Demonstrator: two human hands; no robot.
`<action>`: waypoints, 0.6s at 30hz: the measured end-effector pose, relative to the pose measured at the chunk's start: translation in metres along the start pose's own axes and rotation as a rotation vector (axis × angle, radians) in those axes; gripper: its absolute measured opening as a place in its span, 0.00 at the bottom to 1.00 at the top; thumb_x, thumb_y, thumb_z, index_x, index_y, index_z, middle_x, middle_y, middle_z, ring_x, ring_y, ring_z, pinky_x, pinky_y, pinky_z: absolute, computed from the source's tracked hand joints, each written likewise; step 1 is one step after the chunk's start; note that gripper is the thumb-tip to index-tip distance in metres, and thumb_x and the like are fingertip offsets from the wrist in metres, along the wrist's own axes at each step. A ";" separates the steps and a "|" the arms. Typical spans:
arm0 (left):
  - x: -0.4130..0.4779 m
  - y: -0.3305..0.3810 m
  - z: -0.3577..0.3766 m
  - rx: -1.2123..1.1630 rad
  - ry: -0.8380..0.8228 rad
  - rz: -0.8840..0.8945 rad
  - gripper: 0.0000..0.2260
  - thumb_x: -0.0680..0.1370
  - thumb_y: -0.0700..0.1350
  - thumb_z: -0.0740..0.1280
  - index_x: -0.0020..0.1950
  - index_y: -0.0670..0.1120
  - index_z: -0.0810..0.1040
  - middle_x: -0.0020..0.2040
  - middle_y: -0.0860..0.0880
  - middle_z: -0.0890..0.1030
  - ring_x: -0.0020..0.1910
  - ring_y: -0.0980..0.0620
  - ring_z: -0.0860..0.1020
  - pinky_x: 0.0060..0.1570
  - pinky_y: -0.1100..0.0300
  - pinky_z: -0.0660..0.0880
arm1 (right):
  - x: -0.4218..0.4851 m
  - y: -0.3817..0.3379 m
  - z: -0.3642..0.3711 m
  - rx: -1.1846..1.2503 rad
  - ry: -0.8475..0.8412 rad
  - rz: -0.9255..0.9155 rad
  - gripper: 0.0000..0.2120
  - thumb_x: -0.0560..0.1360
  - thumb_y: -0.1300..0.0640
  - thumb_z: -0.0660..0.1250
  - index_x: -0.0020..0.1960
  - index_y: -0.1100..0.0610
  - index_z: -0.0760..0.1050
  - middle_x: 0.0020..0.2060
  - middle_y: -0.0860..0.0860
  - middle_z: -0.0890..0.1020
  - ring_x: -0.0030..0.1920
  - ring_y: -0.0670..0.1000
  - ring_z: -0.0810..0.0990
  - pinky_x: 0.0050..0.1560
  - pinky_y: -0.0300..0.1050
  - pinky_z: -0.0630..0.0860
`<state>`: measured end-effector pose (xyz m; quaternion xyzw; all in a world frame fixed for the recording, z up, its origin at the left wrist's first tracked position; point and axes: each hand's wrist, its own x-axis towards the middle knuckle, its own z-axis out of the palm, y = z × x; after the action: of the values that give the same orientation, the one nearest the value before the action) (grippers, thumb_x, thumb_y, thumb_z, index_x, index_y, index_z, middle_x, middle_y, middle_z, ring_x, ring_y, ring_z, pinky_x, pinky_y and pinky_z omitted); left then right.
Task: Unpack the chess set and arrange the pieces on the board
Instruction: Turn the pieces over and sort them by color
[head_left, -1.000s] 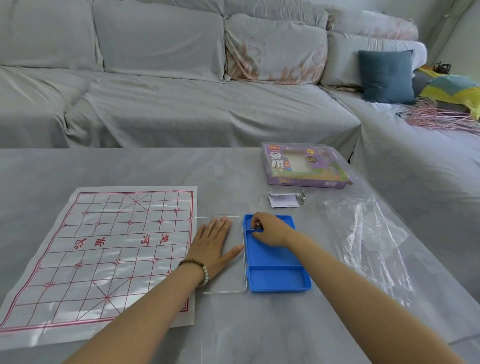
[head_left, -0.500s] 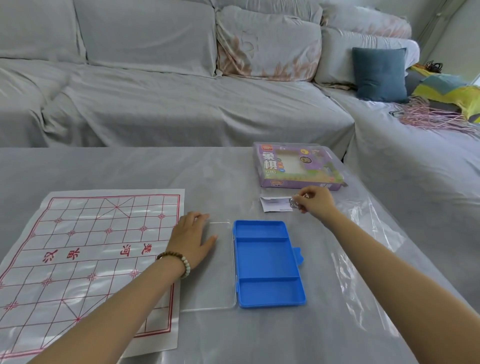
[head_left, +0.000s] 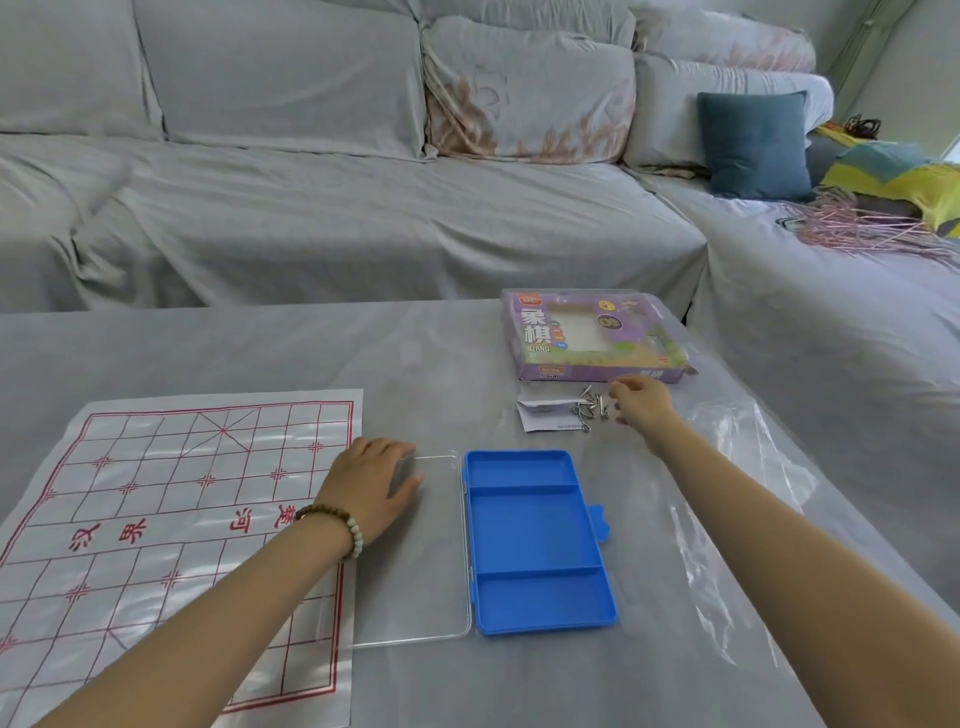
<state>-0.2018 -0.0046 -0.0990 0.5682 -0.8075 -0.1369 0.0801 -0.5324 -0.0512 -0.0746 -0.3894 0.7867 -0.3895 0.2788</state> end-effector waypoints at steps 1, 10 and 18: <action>0.000 -0.001 -0.003 0.004 -0.013 0.007 0.21 0.79 0.56 0.54 0.70 0.49 0.63 0.68 0.51 0.68 0.67 0.52 0.64 0.66 0.59 0.62 | -0.011 -0.004 -0.002 0.007 0.011 -0.037 0.11 0.77 0.62 0.60 0.56 0.64 0.76 0.46 0.54 0.77 0.46 0.53 0.74 0.55 0.52 0.75; -0.027 -0.019 -0.010 -0.075 -0.052 -0.149 0.27 0.78 0.59 0.53 0.72 0.44 0.60 0.68 0.44 0.69 0.67 0.45 0.65 0.65 0.52 0.66 | -0.170 0.033 0.018 -0.130 -0.295 -0.314 0.16 0.78 0.49 0.61 0.64 0.50 0.72 0.64 0.46 0.72 0.66 0.45 0.68 0.65 0.40 0.64; -0.049 -0.008 -0.011 -0.090 -0.099 -0.229 0.31 0.80 0.58 0.51 0.75 0.42 0.48 0.76 0.43 0.53 0.75 0.45 0.49 0.72 0.53 0.49 | -0.198 0.070 0.026 -0.421 -0.192 -0.451 0.23 0.79 0.46 0.55 0.73 0.49 0.61 0.75 0.45 0.56 0.76 0.47 0.48 0.75 0.46 0.49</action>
<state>-0.1748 0.0372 -0.0894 0.6449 -0.7334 -0.2093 0.0493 -0.4336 0.1300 -0.1205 -0.6381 0.7139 -0.2318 0.1718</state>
